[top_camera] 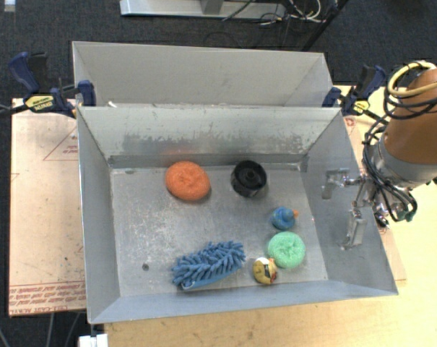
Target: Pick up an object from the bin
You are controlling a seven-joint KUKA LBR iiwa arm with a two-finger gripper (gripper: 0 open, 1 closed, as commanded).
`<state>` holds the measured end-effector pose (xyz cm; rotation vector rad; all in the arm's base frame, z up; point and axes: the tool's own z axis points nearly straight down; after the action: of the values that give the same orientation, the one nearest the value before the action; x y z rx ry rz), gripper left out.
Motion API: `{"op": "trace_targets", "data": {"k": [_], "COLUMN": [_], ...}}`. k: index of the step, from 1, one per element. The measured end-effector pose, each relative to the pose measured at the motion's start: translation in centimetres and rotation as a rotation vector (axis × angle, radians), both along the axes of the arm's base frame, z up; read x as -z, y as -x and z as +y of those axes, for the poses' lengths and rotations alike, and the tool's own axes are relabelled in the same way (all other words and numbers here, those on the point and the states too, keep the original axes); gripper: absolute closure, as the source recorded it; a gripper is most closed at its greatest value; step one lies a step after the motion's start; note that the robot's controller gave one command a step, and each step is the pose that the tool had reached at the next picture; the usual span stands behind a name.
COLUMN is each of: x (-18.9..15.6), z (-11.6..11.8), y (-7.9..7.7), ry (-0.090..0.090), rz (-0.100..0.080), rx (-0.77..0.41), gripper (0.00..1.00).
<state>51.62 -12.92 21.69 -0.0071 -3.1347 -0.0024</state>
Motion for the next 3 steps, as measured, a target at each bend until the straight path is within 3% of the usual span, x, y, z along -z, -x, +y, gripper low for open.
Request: {"op": "trace_targets", "data": {"k": [1, 2, 3], "x": [-0.5, 5.2, 7.8], "z": [0.1, 1.2, 2.2], "y": [-0.2, -1.0, -2.5], "ry": [0.002, 0.001, 0.000], "rz": [-0.008, -0.010, -0.004], "rx": [-0.004, 0.071, -0.008], "gripper": [0.00, 0.00, 0.00]}}
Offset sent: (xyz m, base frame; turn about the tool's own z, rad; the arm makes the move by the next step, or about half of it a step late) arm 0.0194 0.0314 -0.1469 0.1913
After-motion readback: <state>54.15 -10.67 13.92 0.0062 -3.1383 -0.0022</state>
